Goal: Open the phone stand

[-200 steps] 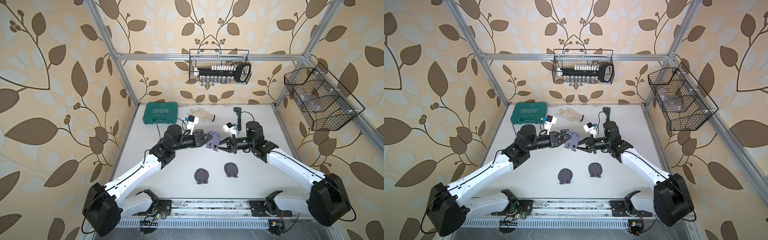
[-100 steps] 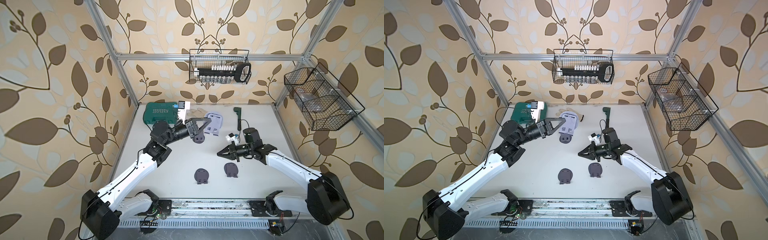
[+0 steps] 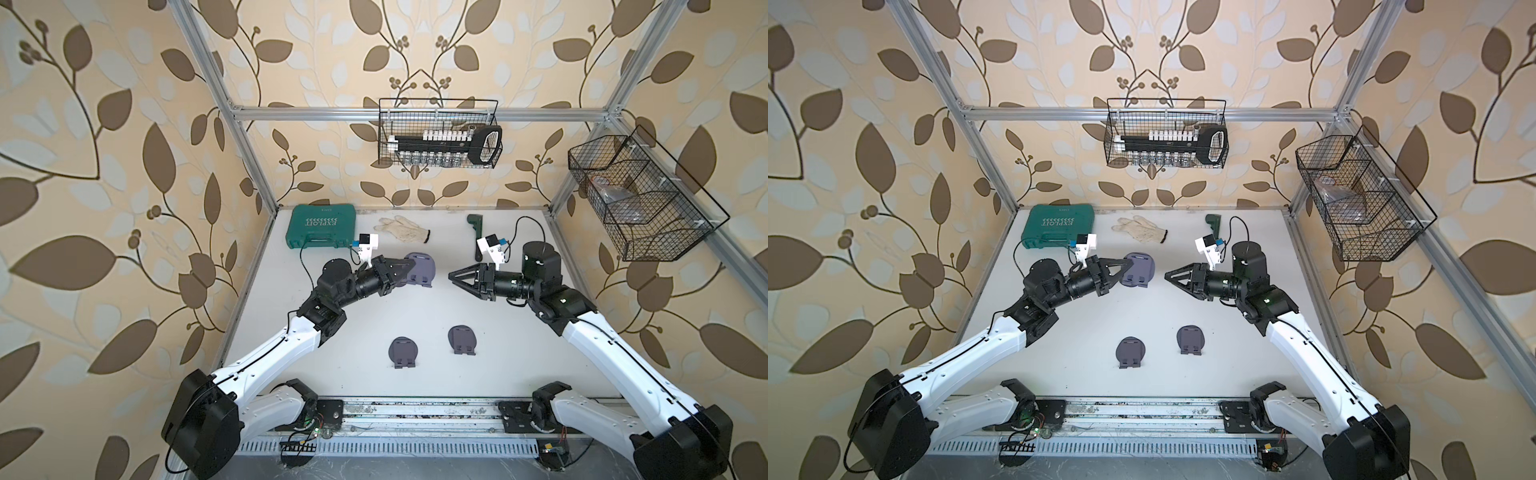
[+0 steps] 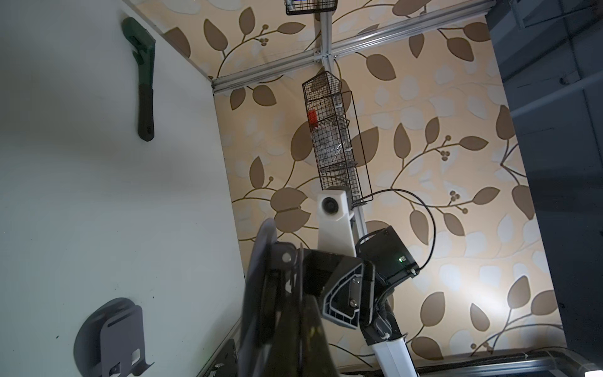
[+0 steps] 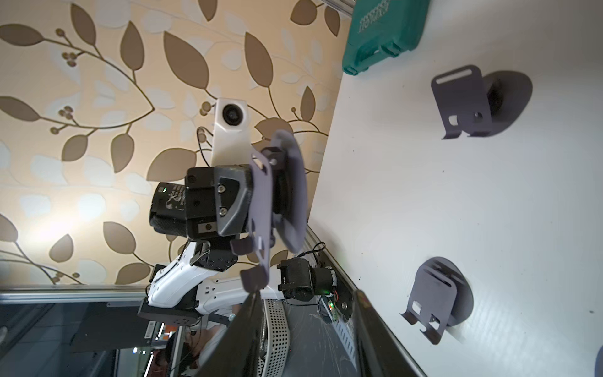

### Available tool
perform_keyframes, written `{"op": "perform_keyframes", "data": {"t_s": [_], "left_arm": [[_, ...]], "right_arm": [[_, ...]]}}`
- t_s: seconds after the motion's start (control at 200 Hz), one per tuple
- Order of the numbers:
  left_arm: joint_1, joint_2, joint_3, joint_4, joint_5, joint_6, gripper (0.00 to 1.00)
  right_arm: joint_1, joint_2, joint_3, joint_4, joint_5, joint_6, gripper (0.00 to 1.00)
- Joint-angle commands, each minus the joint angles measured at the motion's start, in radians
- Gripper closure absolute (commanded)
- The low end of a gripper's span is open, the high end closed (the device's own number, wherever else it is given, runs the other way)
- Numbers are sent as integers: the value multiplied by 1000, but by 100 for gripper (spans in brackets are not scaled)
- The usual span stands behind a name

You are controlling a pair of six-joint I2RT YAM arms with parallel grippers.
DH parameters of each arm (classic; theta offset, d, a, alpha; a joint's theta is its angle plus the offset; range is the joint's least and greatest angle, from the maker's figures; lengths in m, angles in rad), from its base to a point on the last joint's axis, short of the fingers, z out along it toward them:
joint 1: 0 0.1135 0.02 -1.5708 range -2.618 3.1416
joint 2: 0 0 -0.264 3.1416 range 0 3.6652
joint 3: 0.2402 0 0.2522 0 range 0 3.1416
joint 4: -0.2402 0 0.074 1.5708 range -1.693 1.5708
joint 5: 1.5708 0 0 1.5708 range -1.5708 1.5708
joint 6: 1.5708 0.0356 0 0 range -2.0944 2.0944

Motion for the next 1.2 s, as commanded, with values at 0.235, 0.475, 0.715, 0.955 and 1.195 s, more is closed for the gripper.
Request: {"op": "perform_keyframes", "data": {"t_s": [0.235, 0.475, 0.715, 0.955, 1.195], "left_arm": [[0, 3, 16, 127, -7, -76, 100], [-1, -11, 7, 96, -16, -63, 100], [0, -1, 20, 94, -4, -53, 100], [-2, 13, 24, 106, 32, -50, 100], [-7, 11, 8, 122, 46, -65, 100]], "right_arm": [[19, 55, -51, 234, -37, 110, 62], [39, 80, -15, 263, -48, 114, 62], [99, 120, -11, 289, -30, 114, 64], [113, 151, 0, 310, -6, 118, 67], [113, 182, 63, 289, 5, 99, 70]]}}
